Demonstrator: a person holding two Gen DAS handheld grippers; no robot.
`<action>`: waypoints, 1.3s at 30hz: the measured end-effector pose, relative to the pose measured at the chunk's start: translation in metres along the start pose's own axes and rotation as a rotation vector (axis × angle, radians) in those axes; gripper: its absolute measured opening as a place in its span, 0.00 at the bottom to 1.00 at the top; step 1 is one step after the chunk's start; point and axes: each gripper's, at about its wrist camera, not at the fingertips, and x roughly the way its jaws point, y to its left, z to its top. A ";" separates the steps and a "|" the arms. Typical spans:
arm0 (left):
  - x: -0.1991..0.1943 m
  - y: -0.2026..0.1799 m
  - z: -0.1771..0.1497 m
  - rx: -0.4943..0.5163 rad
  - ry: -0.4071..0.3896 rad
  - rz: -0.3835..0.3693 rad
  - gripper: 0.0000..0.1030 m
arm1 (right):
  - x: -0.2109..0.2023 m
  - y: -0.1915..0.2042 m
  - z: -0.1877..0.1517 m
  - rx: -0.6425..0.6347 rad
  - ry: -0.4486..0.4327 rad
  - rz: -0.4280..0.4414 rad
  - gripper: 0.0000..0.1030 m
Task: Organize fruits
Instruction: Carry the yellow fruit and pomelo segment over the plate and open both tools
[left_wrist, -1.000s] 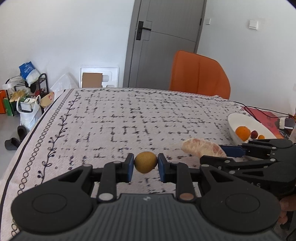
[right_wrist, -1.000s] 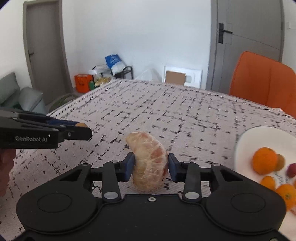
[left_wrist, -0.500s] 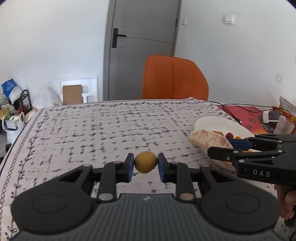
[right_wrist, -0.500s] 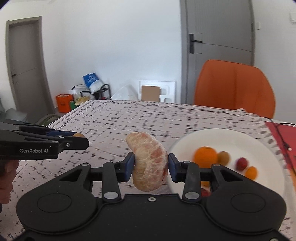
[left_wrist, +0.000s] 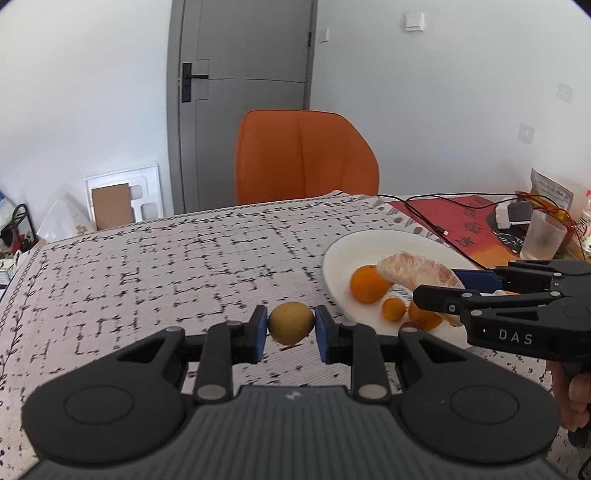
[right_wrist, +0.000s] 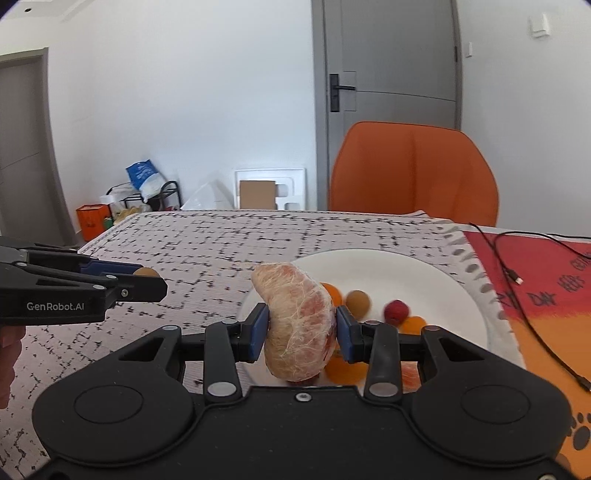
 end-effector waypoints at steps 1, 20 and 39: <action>0.001 -0.003 0.001 0.004 0.001 -0.001 0.25 | -0.001 -0.003 0.000 0.003 -0.001 -0.006 0.36; 0.032 -0.046 0.019 0.079 0.010 -0.054 0.25 | -0.015 -0.052 -0.013 0.092 -0.019 -0.081 0.36; 0.028 -0.045 0.022 0.092 -0.002 -0.031 0.30 | -0.013 -0.075 -0.009 0.135 -0.034 -0.154 0.36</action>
